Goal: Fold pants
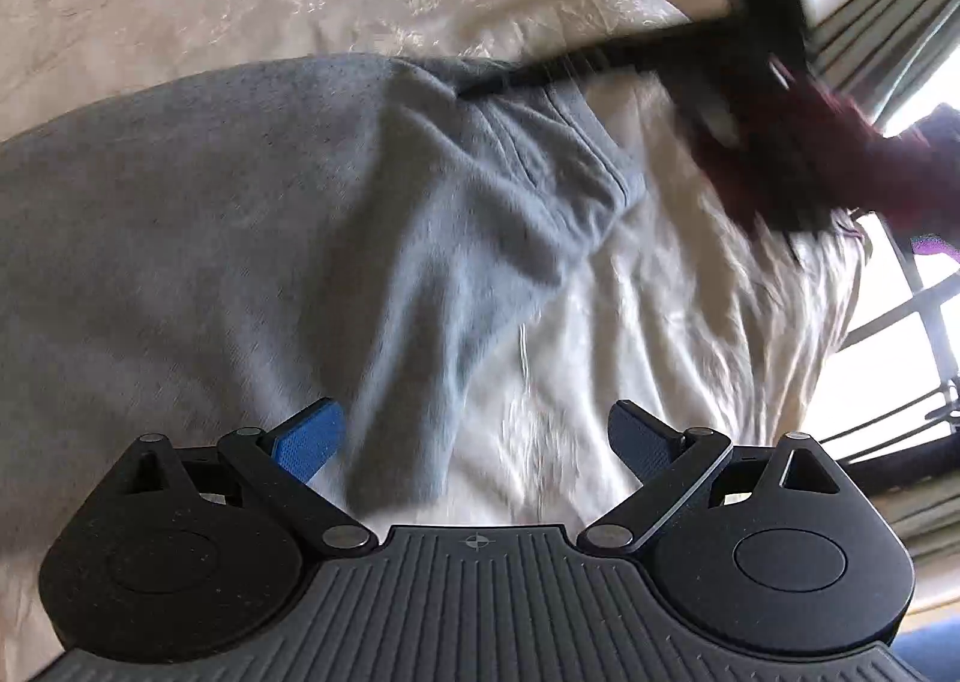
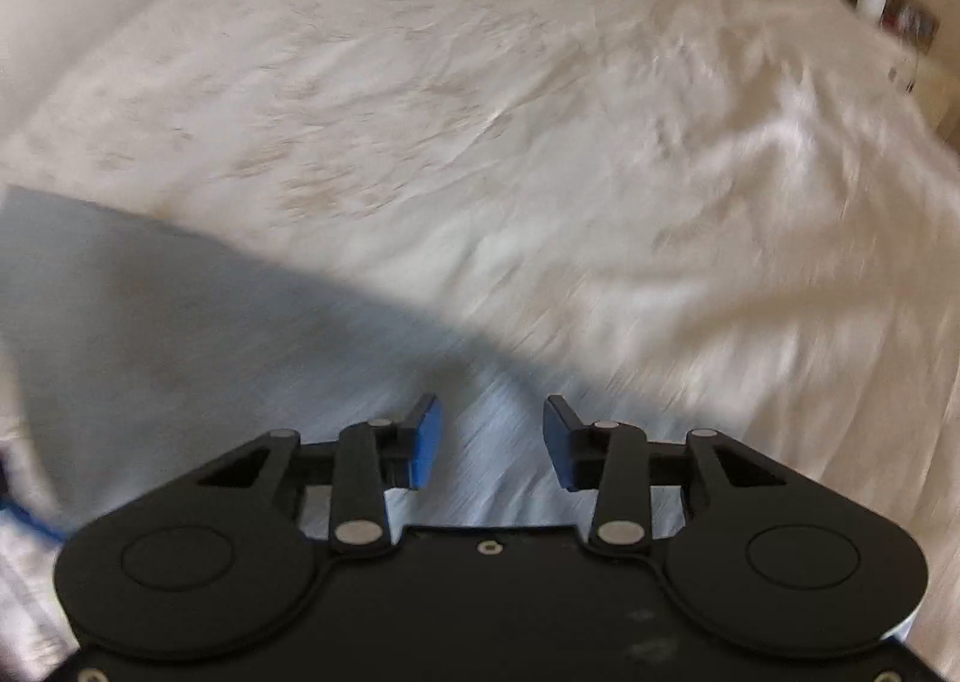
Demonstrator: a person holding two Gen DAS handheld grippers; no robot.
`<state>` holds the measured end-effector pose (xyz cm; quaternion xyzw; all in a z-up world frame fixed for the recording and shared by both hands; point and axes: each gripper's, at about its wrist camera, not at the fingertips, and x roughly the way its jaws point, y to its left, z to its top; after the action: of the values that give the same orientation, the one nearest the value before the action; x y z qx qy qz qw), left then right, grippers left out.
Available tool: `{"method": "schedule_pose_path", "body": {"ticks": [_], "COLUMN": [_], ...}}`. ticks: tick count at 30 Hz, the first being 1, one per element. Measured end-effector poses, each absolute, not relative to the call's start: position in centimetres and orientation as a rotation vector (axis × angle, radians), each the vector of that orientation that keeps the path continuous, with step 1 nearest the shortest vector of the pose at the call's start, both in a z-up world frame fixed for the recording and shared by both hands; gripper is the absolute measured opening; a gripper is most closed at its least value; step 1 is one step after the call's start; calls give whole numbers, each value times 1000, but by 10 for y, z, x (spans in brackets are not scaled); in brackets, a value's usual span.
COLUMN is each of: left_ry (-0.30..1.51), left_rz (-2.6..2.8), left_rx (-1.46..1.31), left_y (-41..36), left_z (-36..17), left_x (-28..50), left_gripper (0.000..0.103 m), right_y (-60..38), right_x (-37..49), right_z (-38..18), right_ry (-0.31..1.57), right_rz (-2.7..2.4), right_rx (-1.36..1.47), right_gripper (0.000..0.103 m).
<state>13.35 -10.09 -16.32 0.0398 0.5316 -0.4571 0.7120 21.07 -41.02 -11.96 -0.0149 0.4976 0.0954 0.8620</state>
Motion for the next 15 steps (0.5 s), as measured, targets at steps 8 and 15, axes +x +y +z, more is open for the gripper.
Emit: {"method": "schedule_pose_path", "body": {"ticks": [8,15], "left_ry": [1316,1272], "left_rz": [-1035,-915], "left_rx": [185,39], "left_y": [-109,-52], "left_z": [-197,-170], "left_x": [129,105], "left_gripper": [96,96], "right_y": [-418,-394], "right_x": [172,168], "right_z": [-165,-118], "right_ry": [1186,1039], "right_rz": [79,145], "right_rx": [-171,20], "right_gripper": [37,37]}}
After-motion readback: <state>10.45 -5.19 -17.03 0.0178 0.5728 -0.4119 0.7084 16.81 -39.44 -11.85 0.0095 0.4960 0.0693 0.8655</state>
